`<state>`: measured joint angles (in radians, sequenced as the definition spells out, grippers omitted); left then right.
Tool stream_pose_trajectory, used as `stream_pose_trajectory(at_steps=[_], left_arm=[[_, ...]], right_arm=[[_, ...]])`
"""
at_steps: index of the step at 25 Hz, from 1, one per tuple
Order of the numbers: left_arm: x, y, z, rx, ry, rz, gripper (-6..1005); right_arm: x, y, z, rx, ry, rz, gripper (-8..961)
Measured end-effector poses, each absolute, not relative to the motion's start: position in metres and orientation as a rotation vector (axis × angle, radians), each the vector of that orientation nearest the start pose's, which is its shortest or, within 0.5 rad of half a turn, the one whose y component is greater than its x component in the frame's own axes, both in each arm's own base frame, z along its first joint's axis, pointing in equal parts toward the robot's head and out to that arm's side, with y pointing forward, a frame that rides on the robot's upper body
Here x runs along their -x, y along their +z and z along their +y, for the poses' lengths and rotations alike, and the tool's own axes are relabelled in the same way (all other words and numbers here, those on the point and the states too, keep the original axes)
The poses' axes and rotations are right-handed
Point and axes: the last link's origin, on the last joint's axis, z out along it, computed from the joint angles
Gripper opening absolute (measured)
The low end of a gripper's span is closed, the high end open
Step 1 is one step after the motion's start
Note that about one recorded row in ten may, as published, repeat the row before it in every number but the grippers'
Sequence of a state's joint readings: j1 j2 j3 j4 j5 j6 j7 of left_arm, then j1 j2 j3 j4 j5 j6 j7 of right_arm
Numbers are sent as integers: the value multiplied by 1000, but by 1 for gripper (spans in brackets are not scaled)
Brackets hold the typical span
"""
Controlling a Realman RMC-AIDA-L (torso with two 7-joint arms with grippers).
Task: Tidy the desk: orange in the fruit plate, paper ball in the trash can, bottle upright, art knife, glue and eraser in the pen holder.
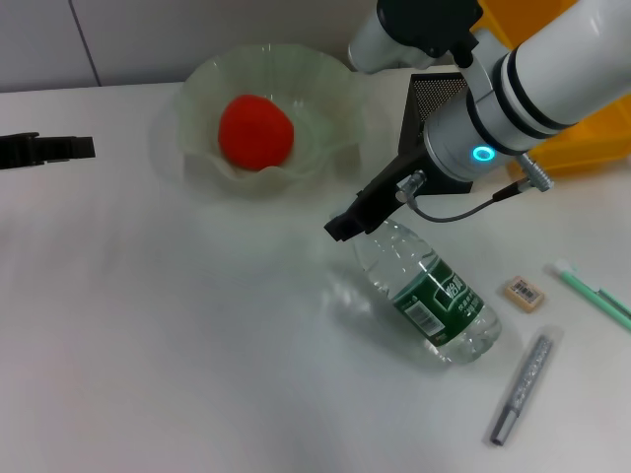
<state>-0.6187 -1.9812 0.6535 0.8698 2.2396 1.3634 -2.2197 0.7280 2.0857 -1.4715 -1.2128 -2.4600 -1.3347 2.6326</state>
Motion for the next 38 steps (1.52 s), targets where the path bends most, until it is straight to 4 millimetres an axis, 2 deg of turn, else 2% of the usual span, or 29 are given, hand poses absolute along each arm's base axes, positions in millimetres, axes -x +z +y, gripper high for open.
stream_pose_trajectory(at_steps=[15,24,38], left_arm=[[277,84,394,2239,-450,-1360,452],[278,86,393,2231,-454,-1363,452],[283,88,391,2220,-449,-1370,453]], right_arm=[[-113,-39,378,2711,-181,698,439],[-94,-39,379,2744,-122,582,438],[-80,-45,373,2812,-32,437,438]])
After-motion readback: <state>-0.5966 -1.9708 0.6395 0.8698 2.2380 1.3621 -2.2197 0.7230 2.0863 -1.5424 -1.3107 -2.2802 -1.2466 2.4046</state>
